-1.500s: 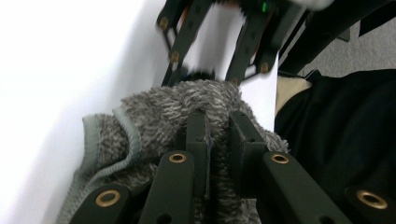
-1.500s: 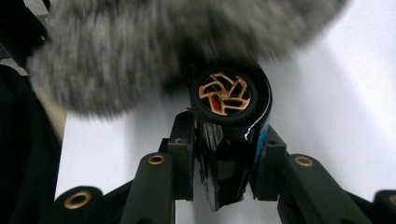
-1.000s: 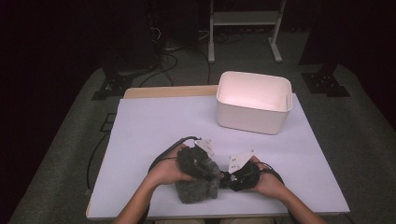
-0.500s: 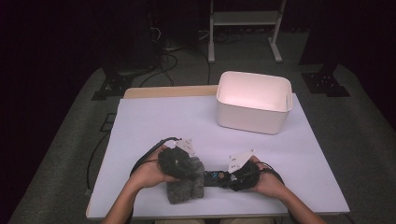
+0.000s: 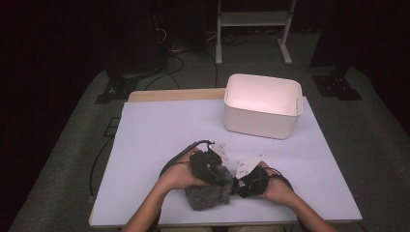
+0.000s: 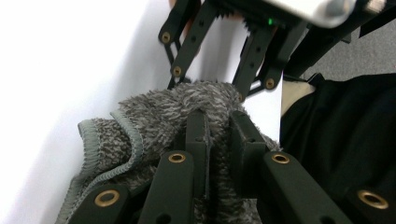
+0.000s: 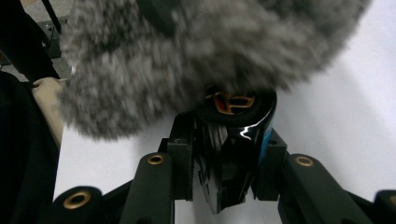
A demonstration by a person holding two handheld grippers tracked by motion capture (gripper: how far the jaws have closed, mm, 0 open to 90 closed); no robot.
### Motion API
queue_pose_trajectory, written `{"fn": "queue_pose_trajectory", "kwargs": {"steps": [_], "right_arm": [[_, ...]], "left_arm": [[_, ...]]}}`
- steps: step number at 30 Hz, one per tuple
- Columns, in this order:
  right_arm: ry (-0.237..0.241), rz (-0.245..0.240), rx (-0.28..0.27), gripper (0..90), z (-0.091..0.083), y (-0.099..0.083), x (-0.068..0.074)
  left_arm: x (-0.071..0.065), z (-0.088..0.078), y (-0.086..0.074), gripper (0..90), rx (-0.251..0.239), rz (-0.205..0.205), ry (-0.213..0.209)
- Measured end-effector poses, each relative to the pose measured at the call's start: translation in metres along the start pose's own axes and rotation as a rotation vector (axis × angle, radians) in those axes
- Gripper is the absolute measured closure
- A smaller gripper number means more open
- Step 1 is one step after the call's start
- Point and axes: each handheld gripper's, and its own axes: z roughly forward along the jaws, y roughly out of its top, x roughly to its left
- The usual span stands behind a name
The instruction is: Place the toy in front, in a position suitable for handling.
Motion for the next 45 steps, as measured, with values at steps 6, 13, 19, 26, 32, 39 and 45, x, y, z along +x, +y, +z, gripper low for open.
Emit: {"fn": "queue_pose_trajectory", "kwargs": {"steps": [6,13,19,26,32,39,45], "right_arm": [[0.000,-0.004,0.000,65.4,0.000,0.000,0.000],[-0.008,-0.013,0.008,65.7,0.000,0.000,0.001],[-0.004,-0.010,0.019,65.7,-0.001,0.002,0.001],[-0.006,-0.013,0.028,65.8,-0.001,0.003,0.001],[0.003,-0.021,0.045,65.8,-0.004,0.003,-0.001],[-0.001,-0.010,0.060,68.8,-0.020,-0.004,-0.003],[-0.008,-0.024,0.077,68.9,-0.021,-0.003,-0.001]], "left_arm": [[0.000,-0.002,-0.002,79.4,-0.004,-0.003,-0.002],[0.001,-0.019,-0.027,79.0,-0.007,-0.034,0.037],[0.004,-0.038,-0.052,78.7,-0.042,-0.084,0.048],[0.007,-0.050,-0.073,78.2,-0.086,-0.123,0.044],[0.007,-0.051,-0.077,78.1,-0.103,-0.131,0.029],[0.010,-0.043,-0.071,78.1,-0.094,-0.121,0.018],[0.012,-0.045,-0.084,78.1,-0.131,-0.146,0.006]]}}
